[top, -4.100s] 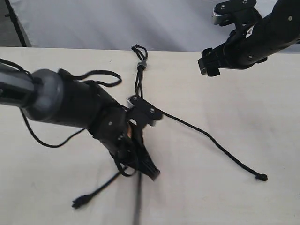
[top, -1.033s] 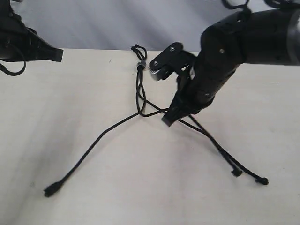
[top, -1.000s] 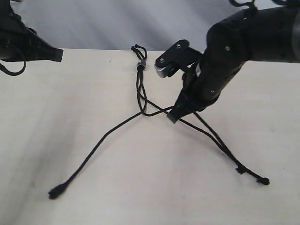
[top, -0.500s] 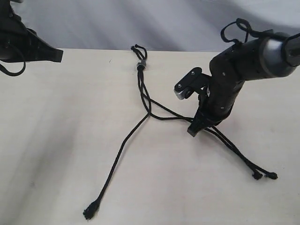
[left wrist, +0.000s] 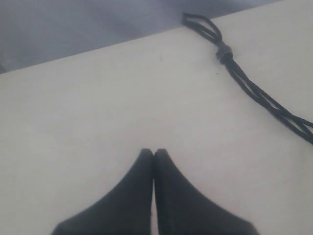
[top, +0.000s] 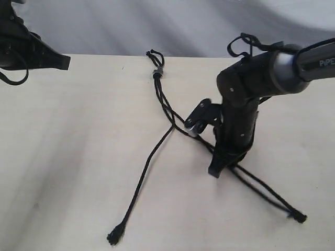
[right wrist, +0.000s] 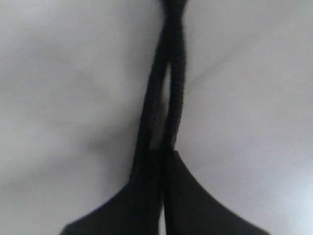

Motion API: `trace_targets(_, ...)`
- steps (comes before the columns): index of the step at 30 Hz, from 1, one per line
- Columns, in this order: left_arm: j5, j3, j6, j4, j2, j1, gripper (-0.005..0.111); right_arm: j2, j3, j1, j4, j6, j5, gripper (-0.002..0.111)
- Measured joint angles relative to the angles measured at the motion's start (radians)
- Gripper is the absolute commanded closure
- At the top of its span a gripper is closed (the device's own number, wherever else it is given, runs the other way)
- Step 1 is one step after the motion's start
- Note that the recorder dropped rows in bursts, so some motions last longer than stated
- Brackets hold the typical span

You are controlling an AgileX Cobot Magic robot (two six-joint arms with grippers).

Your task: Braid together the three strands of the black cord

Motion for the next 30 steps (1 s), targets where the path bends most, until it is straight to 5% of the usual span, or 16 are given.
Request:
trace_targets(6,0.005,0.000,0.000,0.000,0.000,0.000,0.106,-0.004,-0.044,0.199,0.279,-0.357,0.098,0.109)
trace_targets(11,0.019,0.000,0.000,0.000,0.000,0.000,0.106,-0.055,-0.111,0.271,0.266,-0.388,0.162,0.109)
trace_targets(15,0.019,0.000,0.000,-0.002,0.000,0.000,0.106,-0.175,-0.172,0.132,0.134,-0.282,0.144,0.109)
trace_targets(23,0.022,0.000,0.003,-0.077,0.007,-0.015,0.106,-0.175,-0.146,-0.164,0.179,-0.164,0.090,0.108)
trace_targets(30,0.175,-0.057,0.011,-0.138,0.106,-0.328,0.102,-0.175,0.024,-0.272,0.179,-0.083,-0.243,0.108)
